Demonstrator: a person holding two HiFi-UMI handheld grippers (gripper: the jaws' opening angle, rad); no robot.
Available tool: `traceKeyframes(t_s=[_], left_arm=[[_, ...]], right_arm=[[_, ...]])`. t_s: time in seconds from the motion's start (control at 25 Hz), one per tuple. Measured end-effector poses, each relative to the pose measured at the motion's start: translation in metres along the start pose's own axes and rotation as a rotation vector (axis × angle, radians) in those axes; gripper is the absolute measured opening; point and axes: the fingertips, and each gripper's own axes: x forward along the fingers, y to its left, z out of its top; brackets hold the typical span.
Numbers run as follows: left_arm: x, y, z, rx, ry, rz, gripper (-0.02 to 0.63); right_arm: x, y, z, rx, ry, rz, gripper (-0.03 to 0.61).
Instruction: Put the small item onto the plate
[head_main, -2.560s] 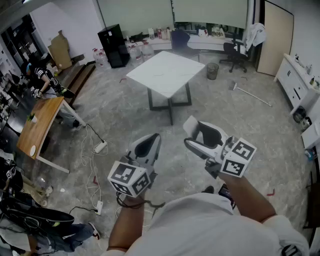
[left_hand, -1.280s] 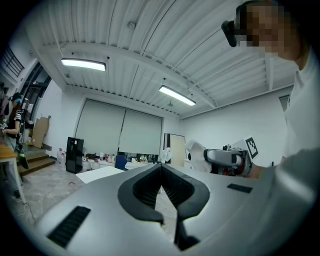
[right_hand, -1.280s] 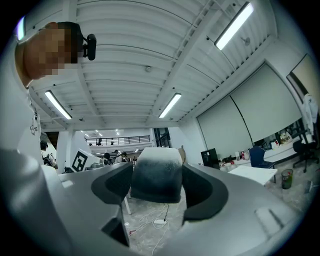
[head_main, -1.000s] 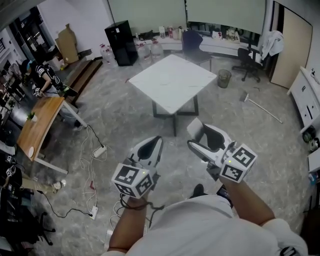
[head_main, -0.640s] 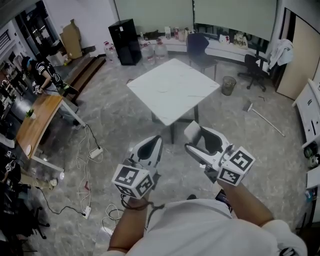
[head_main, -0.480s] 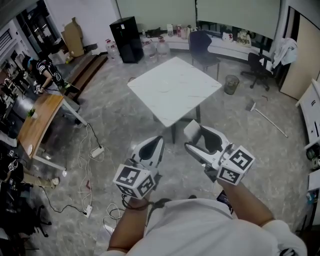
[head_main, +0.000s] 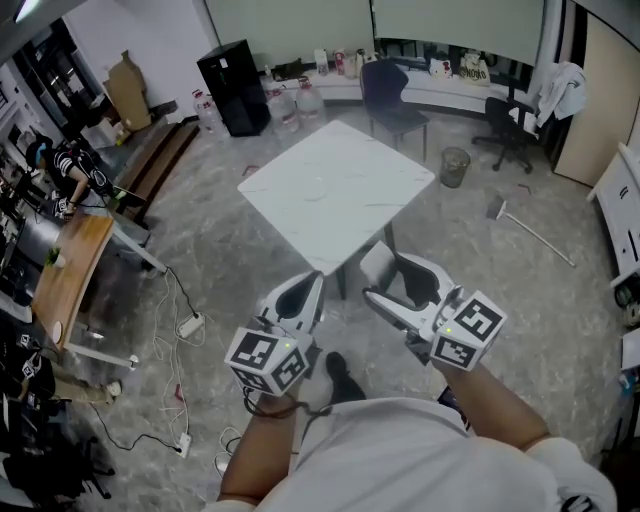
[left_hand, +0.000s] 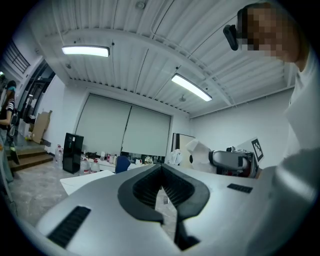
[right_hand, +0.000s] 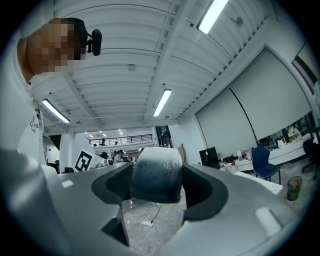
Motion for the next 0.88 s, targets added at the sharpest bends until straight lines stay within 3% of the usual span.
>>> traceKeyframes(t_s=[0.32,0.56,0.88], left_arm=[[0.075,0.081,0.021,-0.009,0.001,-0.042,0.006],[0.118,0.168,0.033,-0.008,0.016,-0.059,0.006],[0.148,0.272,0.046,-0.004,0.011,-0.061,0.006]], right_arm=[[0.071,-0.078,0.004,0.018,0.006,-0.052,0.298],[0.151,-0.13,-0.006,0.023,0.029,-0.096,0.298],[0.245,-0.17,-0.011,0.011,0.029,-0.139,0.298]])
